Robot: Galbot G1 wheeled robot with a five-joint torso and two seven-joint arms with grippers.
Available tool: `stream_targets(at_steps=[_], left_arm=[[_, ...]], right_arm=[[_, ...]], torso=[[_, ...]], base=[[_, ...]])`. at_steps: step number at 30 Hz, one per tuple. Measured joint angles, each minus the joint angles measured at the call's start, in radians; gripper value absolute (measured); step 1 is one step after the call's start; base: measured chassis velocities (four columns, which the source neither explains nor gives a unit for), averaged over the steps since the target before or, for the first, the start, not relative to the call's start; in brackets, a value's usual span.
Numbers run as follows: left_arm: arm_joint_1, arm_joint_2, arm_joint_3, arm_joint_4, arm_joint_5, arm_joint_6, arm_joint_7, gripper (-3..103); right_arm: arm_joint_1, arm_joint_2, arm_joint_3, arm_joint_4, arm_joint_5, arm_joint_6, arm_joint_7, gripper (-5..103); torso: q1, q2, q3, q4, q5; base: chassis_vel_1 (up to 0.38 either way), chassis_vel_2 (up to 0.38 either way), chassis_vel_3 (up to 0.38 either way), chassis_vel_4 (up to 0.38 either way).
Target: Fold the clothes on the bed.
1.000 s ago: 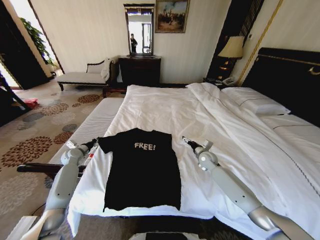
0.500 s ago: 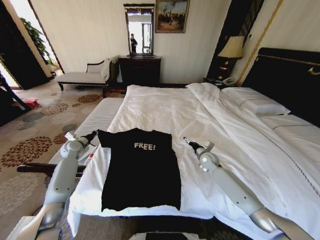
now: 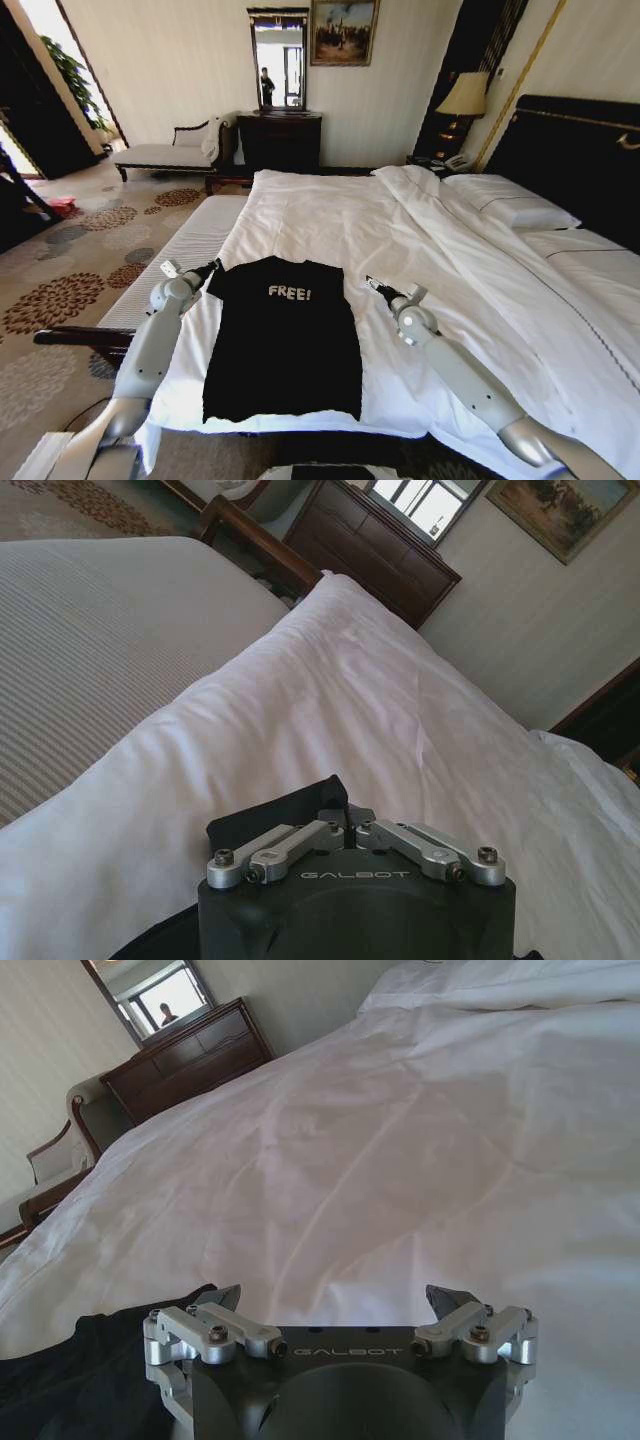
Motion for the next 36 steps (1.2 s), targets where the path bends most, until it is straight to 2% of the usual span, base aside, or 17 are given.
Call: stream_targets(at_steps=[15,23,24,25,26,29,31,35,36], left_arm=[[-0.085,-0.112,0.075,0.109,0.073,-0.006,0.007,0],[-0.093,-0.133,0.090,0.130,0.119,-0.009,0.007,-1],[-0.088,-0.132,0.104,0.126,0.125,-0.008,0.006,11],[-0.084,-0.131,0.114,0.117,0.126,-0.005,0.003,17],[-0.084,-0.131,0.114,0.117,0.126,-0.005,0.003,17],[-0.075,-0.126,0.142,0.086,0.125,0.001,-0.005,33],[-0.073,-0.125,0.149,0.076,0.124,0.003,-0.007,33],[-0.059,-0.110,0.173,0.014,0.112,0.014,-0.016,55],[-0.059,-0.110,0.173,0.014,0.112,0.014,-0.016,55]], right_arm=[[-0.029,0.000,0.020,0.000,-0.012,0.000,-0.001,100],[-0.035,0.000,0.028,0.000,-0.015,-0.001,-0.005,100],[-0.041,0.000,0.030,0.000,-0.019,-0.001,-0.006,100],[-0.042,0.000,0.030,0.000,-0.020,0.000,-0.006,100],[-0.042,0.000,0.030,0.000,-0.020,0.000,-0.006,100],[-0.043,0.001,0.030,0.002,-0.021,0.000,-0.006,100],[-0.044,0.001,0.030,0.003,-0.022,-0.001,-0.006,100],[-0.053,0.001,0.033,0.008,-0.024,-0.001,-0.006,100],[-0.053,0.001,0.033,0.008,-0.024,-0.001,-0.006,100]], torso=[[0.000,0.000,0.000,-0.0001,0.0000],[0.000,0.000,0.000,-0.0001,-0.0001],[0.000,0.000,0.000,0.0001,-0.0001],[0.000,0.000,0.000,0.0000,-0.0002],[0.000,0.000,0.000,0.0000,-0.0002],[0.000,0.000,0.000,0.0000,-0.0001],[0.000,0.000,0.000,0.0000,-0.0002],[0.000,0.000,0.000,-0.0002,-0.0001],[0.000,0.000,0.000,-0.0002,-0.0001]], base=[[0.000,0.000,0.000,0.000],[0.000,0.000,0.000,0.000],[0.000,0.000,0.000,0.000],[0.000,0.000,0.000,0.000],[0.000,0.000,0.000,0.000],[0.000,0.000,0.000,0.000],[0.000,0.000,0.000,0.000],[0.000,0.000,0.000,0.000],[0.000,0.000,0.000,0.000]])
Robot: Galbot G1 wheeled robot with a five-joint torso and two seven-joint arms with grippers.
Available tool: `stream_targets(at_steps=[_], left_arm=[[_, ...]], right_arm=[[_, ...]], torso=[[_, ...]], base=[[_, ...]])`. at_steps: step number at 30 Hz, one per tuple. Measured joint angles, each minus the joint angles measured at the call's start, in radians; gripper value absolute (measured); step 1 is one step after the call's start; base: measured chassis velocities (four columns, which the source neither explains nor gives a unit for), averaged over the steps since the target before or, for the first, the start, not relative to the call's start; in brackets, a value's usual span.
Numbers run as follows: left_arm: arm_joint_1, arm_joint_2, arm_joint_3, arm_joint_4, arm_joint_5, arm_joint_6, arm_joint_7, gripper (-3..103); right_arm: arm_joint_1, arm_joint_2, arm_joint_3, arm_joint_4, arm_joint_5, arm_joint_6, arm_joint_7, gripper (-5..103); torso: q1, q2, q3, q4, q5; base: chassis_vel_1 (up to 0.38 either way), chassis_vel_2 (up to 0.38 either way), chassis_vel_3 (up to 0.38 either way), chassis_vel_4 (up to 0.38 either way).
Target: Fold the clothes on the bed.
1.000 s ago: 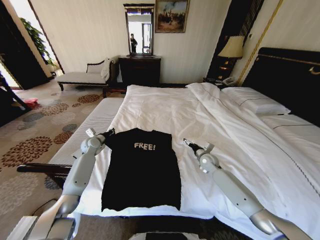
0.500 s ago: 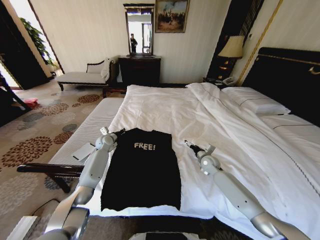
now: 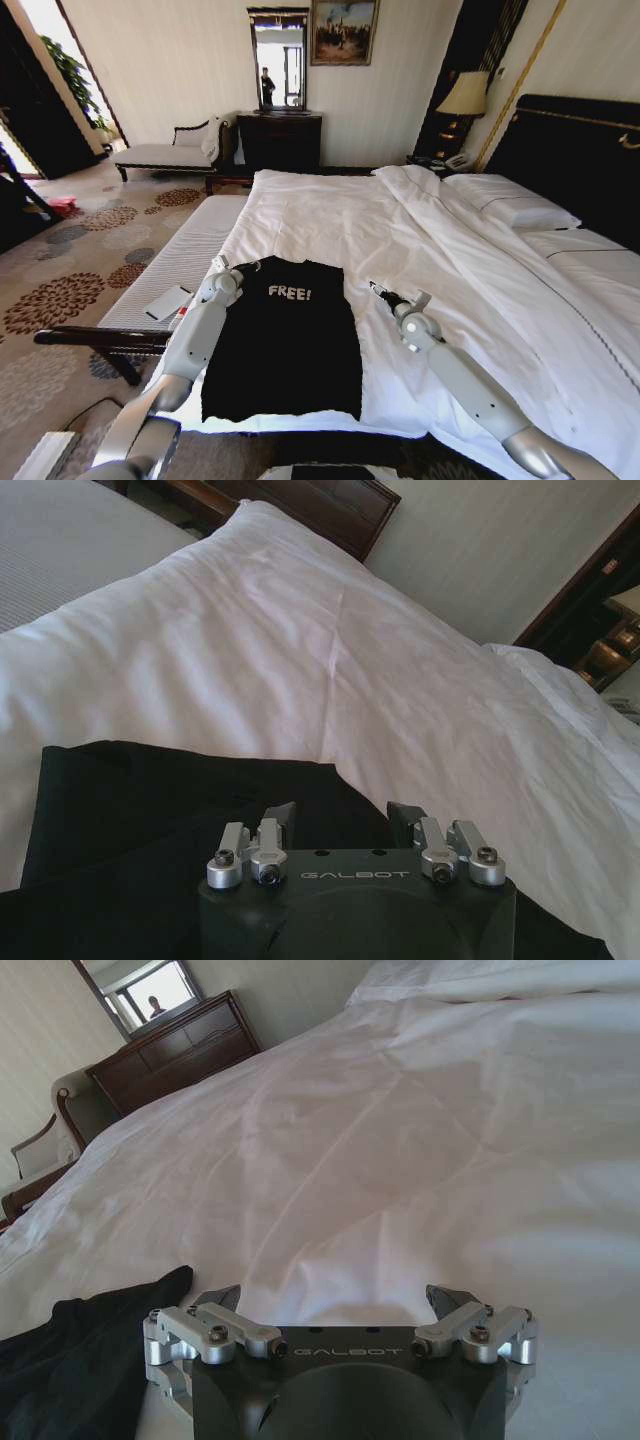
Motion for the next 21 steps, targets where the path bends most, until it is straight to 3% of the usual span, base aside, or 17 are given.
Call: stream_targets(at_steps=[3,5,11,21], left_arm=[[0.025,0.033,-0.049,-0.025,-0.020,0.003,-0.019,71],[0.041,0.053,-0.067,-0.033,-0.029,0.004,-0.024,71],[0.186,0.166,-0.140,-0.133,-0.056,0.023,-0.014,97],[0.264,0.142,-0.179,-0.180,-0.059,0.015,0.018,100]], right_arm=[[-0.009,-0.003,0.009,0.005,-0.001,0.000,0.000,100],[-0.011,-0.004,0.011,0.006,-0.001,0.000,0.000,100],[-0.010,-0.009,0.015,0.003,-0.001,0.001,-0.004,100],[0.006,0.004,-0.013,-0.002,-0.003,0.001,-0.002,100]], torso=[[0.000,0.000,0.000,-0.0005,0.0000],[0.000,0.000,0.000,-0.0003,0.0000],[0.000,0.000,0.000,0.0009,-0.0002],[0.000,0.000,0.000,-0.0001,0.0000]], base=[[0.000,0.000,0.000,0.000],[0.000,0.000,0.000,0.000],[0.000,0.000,0.000,0.000],[0.000,0.000,0.000,0.000]])
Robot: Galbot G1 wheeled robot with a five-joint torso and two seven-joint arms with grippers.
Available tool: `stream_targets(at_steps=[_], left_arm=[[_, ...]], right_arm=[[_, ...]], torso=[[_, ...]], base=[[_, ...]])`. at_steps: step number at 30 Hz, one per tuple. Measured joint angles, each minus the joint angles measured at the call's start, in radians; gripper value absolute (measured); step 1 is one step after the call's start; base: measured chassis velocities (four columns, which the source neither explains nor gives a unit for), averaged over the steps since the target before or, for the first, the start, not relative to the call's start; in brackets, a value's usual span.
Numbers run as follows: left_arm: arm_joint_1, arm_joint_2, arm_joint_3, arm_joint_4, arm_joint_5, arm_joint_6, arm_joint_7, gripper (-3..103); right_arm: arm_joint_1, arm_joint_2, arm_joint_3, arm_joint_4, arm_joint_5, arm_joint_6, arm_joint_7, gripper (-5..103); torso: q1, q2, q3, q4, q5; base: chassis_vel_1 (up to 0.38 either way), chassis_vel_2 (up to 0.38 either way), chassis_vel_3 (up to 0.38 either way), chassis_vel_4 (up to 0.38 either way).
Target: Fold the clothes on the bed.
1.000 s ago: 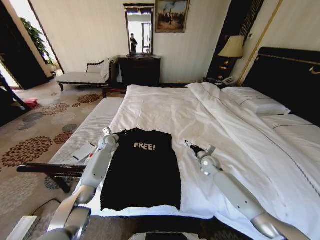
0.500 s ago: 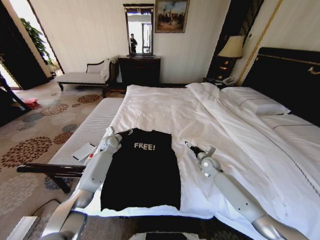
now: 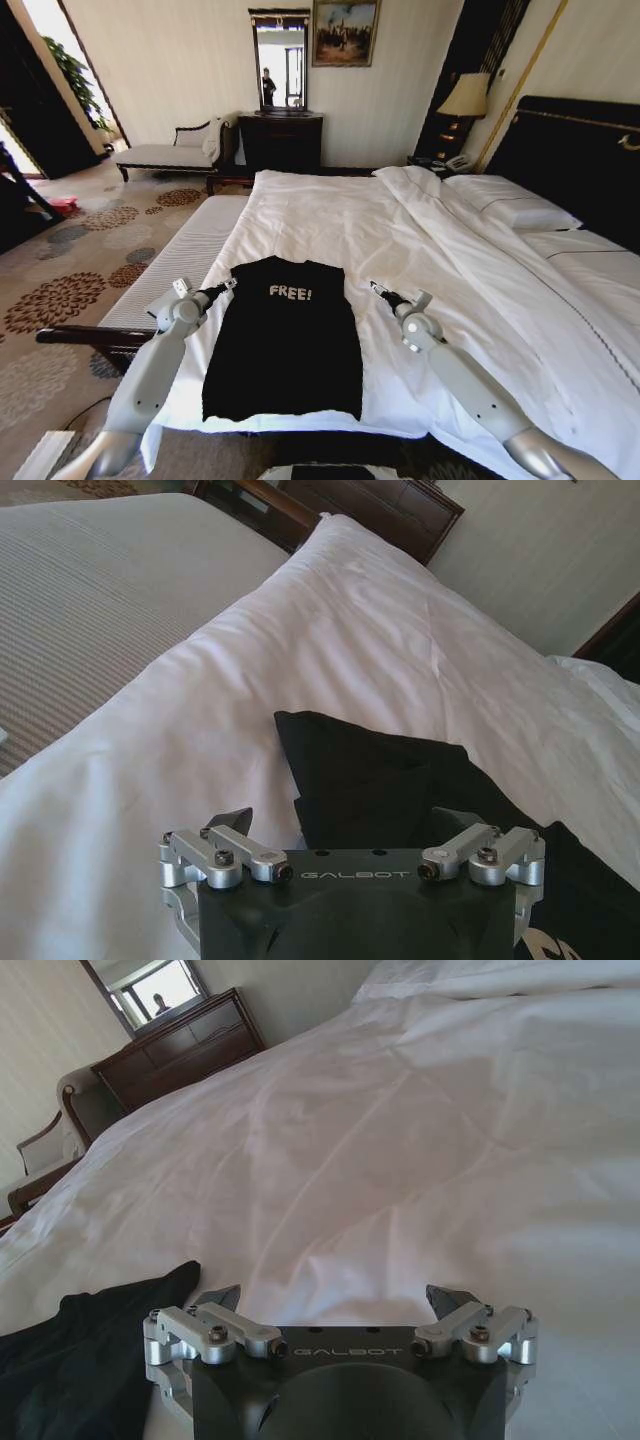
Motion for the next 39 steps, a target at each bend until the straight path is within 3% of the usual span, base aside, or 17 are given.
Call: stream_targets(at_steps=[2,10,13,15,20,23,31,33,36,39], left_arm=[[-0.008,-0.008,-0.004,0.013,0.000,-0.005,0.000,103],[-0.021,-0.014,-0.010,0.056,0.007,-0.015,0.014,97],[-0.036,-0.020,-0.010,0.082,0.009,-0.023,0.020,87],[-0.040,-0.022,-0.008,0.089,0.009,-0.024,0.023,87],[-0.053,-0.027,0.000,0.106,0.010,-0.027,0.036,66],[-0.055,-0.030,0.002,0.109,0.011,-0.028,0.037,60],[-0.064,-0.036,0.006,0.123,0.019,-0.032,0.044,22],[-0.065,-0.036,0.006,0.123,0.019,-0.032,0.044,22],[-0.066,-0.036,0.006,0.122,0.019,-0.032,0.046,6],[-0.066,-0.035,0.007,0.117,0.019,-0.032,0.046,3]], right_arm=[[-0.005,0.001,-0.003,0.003,-0.004,0.000,0.003,100],[-0.009,-0.004,-0.003,0.006,-0.006,0.000,0.005,100],[-0.007,-0.004,-0.003,0.005,-0.006,0.000,0.006,100],[-0.006,-0.004,-0.003,0.004,-0.006,0.000,0.006,100],[-0.006,-0.003,-0.002,-0.003,-0.006,0.000,0.006,100],[-0.005,-0.002,-0.002,-0.006,-0.006,0.000,0.006,100],[0.003,0.001,-0.004,-0.013,-0.006,0.000,0.006,100],[0.003,0.001,-0.004,-0.014,-0.006,0.000,0.006,100],[0.004,0.002,-0.004,-0.014,-0.006,0.001,0.006,100],[0.003,0.002,-0.004,-0.014,-0.006,0.000,0.006,100]], torso=[[0.000,0.000,0.000,0.0000,0.0000],[0.000,0.000,0.000,0.0005,0.0000],[0.000,0.000,0.000,0.0003,0.0000],[0.000,0.000,0.000,0.0003,0.0000],[0.000,0.000,0.000,0.0003,-0.0001],[0.000,0.000,0.000,0.0002,0.0000],[0.000,0.000,0.000,0.0003,0.0000],[0.000,0.000,0.000,0.0003,0.0000],[0.000,0.000,0.000,0.0003,0.0000],[0.000,0.000,0.000,0.0004,0.0000]], base=[[0.000,0.000,0.000,0.000],[0.000,0.000,0.000,0.000],[0.000,0.000,0.000,0.000],[0.000,0.000,0.000,0.000],[0.000,0.000,0.000,0.000],[0.000,0.000,0.000,0.000],[0.000,0.000,0.000,0.000],[0.000,0.000,0.000,0.000],[0.000,0.000,0.000,0.000],[0.000,0.000,0.000,0.000]])
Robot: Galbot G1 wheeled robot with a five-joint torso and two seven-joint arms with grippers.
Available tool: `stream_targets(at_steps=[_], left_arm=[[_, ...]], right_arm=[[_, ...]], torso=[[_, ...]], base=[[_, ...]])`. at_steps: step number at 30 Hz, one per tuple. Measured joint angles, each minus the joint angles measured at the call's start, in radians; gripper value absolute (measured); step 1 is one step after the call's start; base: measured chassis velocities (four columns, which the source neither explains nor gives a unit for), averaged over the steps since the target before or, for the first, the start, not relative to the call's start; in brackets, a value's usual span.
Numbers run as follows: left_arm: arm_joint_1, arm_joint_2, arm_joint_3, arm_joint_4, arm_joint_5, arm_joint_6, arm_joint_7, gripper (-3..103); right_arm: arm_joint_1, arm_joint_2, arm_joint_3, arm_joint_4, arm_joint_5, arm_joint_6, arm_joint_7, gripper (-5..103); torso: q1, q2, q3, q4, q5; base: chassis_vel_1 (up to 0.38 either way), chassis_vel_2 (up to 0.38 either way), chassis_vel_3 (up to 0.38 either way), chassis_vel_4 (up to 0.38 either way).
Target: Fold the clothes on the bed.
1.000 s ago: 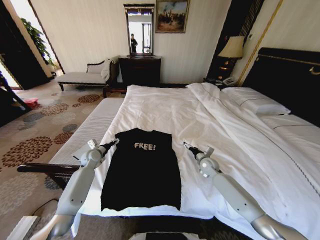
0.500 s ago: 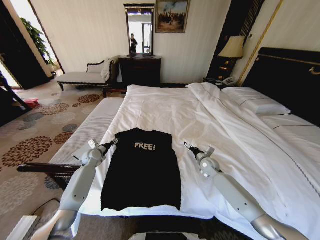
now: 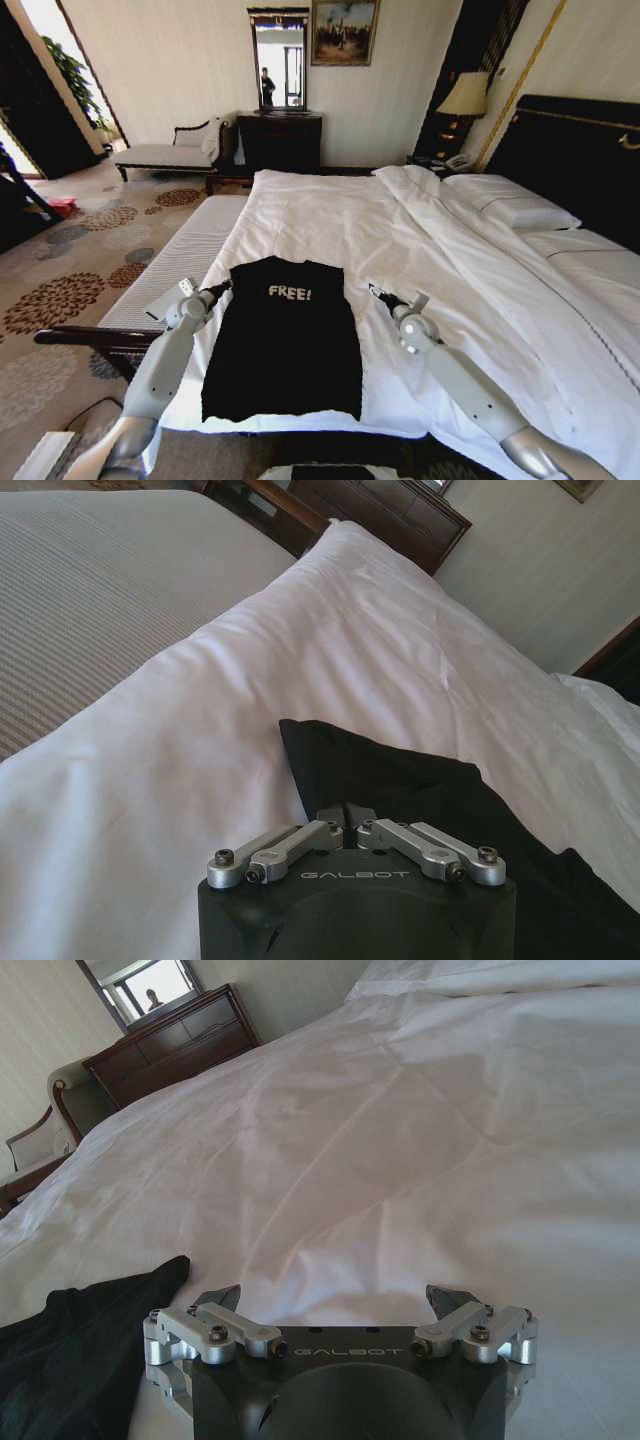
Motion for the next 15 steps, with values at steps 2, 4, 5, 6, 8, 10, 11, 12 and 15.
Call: stream_targets(at_steps=[2,4,5,6,8,10,11,12,15], left_arm=[[0.001,0.000,0.003,-0.007,0.000,0.000,0.000,1],[0.003,0.001,0.009,-0.018,0.000,0.000,0.000,1],[0.003,0.001,0.009,-0.018,0.000,0.000,0.000,1],[0.005,0.002,0.015,-0.027,0.000,0.000,0.000,1],[0.008,0.004,0.030,-0.043,0.005,-0.001,0.003,1],[0.009,0.005,0.037,-0.048,0.008,-0.002,0.006,1],[0.008,0.007,0.048,-0.054,0.011,-0.004,0.010,1],[0.007,0.007,0.057,-0.057,0.013,-0.006,0.012,1],[0.003,0.009,0.083,-0.064,0.017,-0.009,0.015,1]], right_arm=[[0.000,0.000,0.000,0.000,0.000,0.000,0.000,100],[-0.001,0.000,0.000,0.000,0.000,0.000,0.000,100],[-0.001,0.000,0.000,0.000,0.000,0.000,0.000,100],[-0.001,0.000,0.001,0.000,0.000,0.000,0.000,100],[-0.004,0.000,0.002,0.001,0.000,0.000,0.000,100],[-0.005,0.000,0.003,0.001,-0.001,0.000,0.000,100],[-0.007,0.000,0.003,0.001,-0.002,0.000,0.000,100],[-0.008,0.000,0.004,0.002,-0.002,0.000,0.000,100],[-0.010,-0.001,0.005,0.003,-0.002,0.000,0.000,100]], torso=[[0.000,0.000,0.000,0.0000,0.0000],[0.000,0.000,0.000,0.0000,0.0000],[0.000,0.000,0.000,0.0000,0.0000],[0.000,0.000,0.000,-0.0001,0.0001],[0.000,0.000,0.000,0.0000,0.0000],[0.000,0.000,0.000,0.0000,0.0000],[0.000,0.000,0.000,0.0000,0.0001],[0.000,0.000,0.000,0.0000,0.0000],[0.000,0.000,0.000,-0.0001,0.0001]], base=[[0.000,0.000,0.000,0.000],[0.000,0.000,0.000,0.000],[0.000,0.000,0.000,0.000],[0.000,0.000,0.000,0.000],[0.000,0.000,0.000,0.000],[0.000,0.000,0.000,0.000],[0.000,0.000,0.000,0.000],[0.000,0.000,0.000,0.000],[0.000,0.000,0.000,0.000]])
